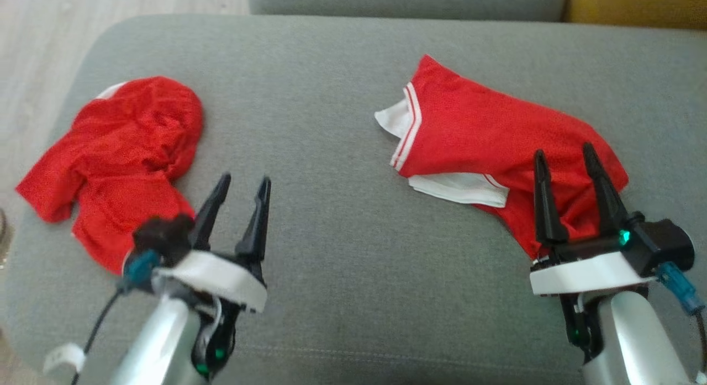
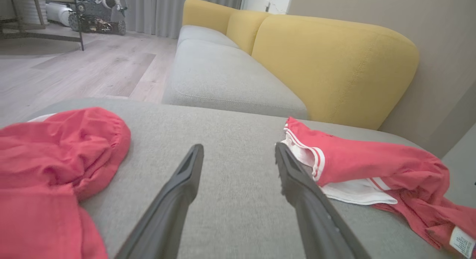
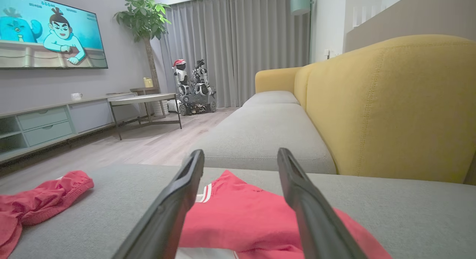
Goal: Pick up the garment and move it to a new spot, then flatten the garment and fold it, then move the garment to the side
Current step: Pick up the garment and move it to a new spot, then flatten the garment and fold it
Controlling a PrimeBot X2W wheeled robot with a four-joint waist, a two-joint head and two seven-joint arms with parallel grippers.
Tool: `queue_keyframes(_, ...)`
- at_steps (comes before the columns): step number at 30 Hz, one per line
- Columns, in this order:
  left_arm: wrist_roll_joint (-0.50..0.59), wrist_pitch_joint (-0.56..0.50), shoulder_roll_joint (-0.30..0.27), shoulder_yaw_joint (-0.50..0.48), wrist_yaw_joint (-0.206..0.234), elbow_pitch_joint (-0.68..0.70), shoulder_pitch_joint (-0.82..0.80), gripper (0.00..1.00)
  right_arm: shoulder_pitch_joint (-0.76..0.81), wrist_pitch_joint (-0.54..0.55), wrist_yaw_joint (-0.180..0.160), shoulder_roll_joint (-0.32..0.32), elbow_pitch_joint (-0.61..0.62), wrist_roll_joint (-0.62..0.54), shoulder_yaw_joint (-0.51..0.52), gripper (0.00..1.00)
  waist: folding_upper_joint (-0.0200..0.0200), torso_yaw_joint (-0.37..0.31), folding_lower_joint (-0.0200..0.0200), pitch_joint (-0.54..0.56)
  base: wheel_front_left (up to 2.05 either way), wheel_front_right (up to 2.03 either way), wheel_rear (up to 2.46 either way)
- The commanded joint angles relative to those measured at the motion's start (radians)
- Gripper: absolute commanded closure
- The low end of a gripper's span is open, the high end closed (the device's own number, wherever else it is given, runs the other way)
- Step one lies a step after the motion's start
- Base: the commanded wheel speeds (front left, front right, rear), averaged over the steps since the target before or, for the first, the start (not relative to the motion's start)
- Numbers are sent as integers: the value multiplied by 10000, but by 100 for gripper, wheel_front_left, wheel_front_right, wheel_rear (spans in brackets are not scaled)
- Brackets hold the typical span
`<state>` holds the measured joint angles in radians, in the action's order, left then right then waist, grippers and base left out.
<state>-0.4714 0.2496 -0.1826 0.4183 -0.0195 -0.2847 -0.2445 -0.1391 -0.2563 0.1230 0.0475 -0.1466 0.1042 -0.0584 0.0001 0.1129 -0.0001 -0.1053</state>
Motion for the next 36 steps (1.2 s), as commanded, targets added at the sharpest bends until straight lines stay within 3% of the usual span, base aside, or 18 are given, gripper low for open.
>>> queue_keyframes(1, 109, 120, -54, -431, -43, 402, -356, 0, -171, -55, 77, 27, 287, -47, -201, 0, -1, 174, 1, 166, 0, 0, 0)
queue_keyframes(9, 977, 121, 774, -1466, -505, 841, 389, 0, -204, -55, 77, 27, 32, -335, -406, 0, -1, 257, 1, 248, 0, 0, 0)
queue_keyframes(14, 1250, 121, 1071, -1725, -755, 839, 384, 0, -664, 330, 77, 74, -662, -1661, -830, 0, -1, 326, 1, -114, 0, 0, 0)
queue_keyframes(24, 1216, 122, 1295, -1708, -1028, 403, 67, 0, -2251, 1017, 77, 963, -2659, -3118, -2170, 0, -1, 881, 1, -907, 0, 0, 0)
queue_keyframes(33, 886, 122, 1321, -1662, -1089, 363, -288, 0, -3546, 1223, 77, 1362, -4297, -3961, -1707, 0, -1, 1413, 1, -1488, 0, 0, 0)
queue_keyframes(34, 864, 122, 1321, -1656, -1091, 365, -309, 0, -3635, 1146, 77, 1308, -4410, -3915, -1622, 62, -1, 1439, 1, -1512, 0, 0, 0)
queue_keyframes(35, 847, 122, 1322, -1649, -1093, 364, -324, 0, -3711, 1059, 77, 1251, -4513, -3872, -1559, 100, -1, 1456, 1, -1523, 0, 0, 0)
queue_keyframes(36, 835, 122, 1322, -1641, -1094, 358, -333, 0, -3773, 976, 77, 1204, -4614, -3848, -1545, 100, -1, 1466, 1, -1521, 0, 0, 0)
